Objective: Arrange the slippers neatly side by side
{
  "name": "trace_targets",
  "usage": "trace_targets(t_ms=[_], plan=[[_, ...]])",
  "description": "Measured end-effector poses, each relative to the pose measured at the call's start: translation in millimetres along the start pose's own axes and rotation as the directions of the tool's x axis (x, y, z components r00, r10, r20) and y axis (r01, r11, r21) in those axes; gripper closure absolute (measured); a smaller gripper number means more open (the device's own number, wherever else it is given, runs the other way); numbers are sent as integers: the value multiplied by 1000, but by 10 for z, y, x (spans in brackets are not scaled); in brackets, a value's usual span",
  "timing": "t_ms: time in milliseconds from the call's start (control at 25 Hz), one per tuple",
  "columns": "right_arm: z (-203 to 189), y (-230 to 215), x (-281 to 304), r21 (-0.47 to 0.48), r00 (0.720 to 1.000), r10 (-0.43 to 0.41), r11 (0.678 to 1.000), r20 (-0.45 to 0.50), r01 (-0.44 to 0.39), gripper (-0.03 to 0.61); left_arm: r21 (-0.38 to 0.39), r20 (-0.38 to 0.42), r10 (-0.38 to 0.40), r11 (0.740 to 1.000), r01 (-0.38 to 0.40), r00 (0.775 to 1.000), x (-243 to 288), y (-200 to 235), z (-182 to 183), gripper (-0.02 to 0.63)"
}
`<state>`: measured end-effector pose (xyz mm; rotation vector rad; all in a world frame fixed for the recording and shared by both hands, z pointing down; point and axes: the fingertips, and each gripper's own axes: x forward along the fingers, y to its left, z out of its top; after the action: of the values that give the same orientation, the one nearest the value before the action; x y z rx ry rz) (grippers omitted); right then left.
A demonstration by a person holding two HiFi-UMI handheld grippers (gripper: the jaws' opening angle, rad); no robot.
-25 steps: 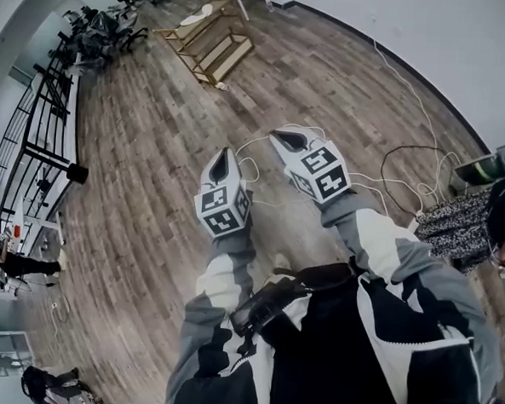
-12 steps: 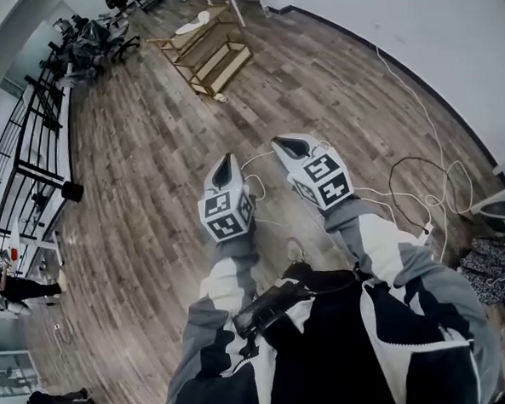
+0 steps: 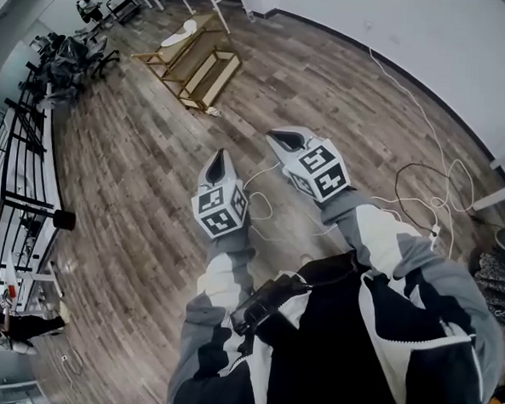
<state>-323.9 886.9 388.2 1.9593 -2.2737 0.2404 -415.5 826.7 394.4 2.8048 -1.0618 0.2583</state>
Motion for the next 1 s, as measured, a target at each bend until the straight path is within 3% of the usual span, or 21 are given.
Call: trace_targets(t_ms=[520, 720, 1000], plan=[[97, -643, 861, 7, 1000, -17, 1000, -16, 17, 565, -14, -9, -23, 1000, 23, 1000, 1035, 369, 95, 603], [178, -1049, 1322, 13, 1000, 21, 1000, -10, -21, 565, 3, -34, 0, 1000, 0, 999, 1564, 477, 94, 603], [321, -1703, 2099, 14, 994, 110, 994, -23, -110, 565, -30, -46, 76, 997, -77, 996, 2462, 725, 318, 603]])
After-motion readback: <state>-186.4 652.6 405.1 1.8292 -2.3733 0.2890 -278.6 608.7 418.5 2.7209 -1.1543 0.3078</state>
